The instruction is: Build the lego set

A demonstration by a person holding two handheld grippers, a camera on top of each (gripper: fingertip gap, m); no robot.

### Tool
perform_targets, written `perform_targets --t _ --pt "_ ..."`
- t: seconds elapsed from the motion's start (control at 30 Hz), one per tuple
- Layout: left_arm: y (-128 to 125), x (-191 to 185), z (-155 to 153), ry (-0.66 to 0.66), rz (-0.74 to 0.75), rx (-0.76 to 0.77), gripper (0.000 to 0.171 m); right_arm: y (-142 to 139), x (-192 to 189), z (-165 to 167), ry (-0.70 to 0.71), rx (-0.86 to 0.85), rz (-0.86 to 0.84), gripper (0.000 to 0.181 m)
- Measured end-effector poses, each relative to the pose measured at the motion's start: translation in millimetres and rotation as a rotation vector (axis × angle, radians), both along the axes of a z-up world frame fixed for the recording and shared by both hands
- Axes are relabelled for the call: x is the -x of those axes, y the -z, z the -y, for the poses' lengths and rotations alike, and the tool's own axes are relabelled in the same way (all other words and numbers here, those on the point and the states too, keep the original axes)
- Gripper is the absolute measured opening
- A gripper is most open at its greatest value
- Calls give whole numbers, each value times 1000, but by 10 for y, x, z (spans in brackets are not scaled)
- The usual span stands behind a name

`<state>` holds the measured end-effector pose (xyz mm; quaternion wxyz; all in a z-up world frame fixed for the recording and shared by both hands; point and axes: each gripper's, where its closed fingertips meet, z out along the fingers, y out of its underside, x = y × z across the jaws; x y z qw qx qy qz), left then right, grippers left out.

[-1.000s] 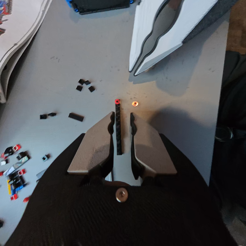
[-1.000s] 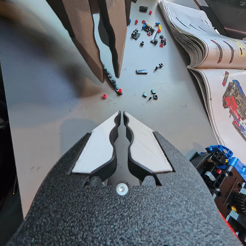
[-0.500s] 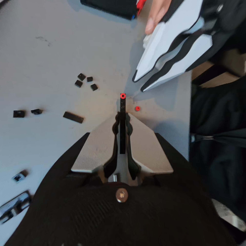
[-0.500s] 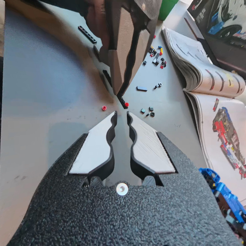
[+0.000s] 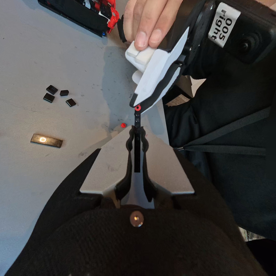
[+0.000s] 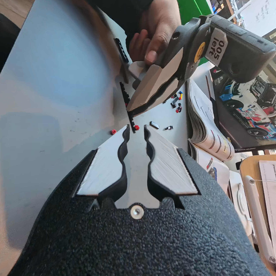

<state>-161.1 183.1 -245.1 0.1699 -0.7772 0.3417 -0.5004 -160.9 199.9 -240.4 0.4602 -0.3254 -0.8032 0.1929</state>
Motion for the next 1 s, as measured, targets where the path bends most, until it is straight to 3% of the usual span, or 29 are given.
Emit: perform_targets --t 0.1,1.0 --pt "-32 17 -10 -7 12 -6 5 -35 2 11 -9 -17 -17 10" --pt "-102 35 -221 -147 51 -54 6 -69 13 -176 130 -9 -93 8"
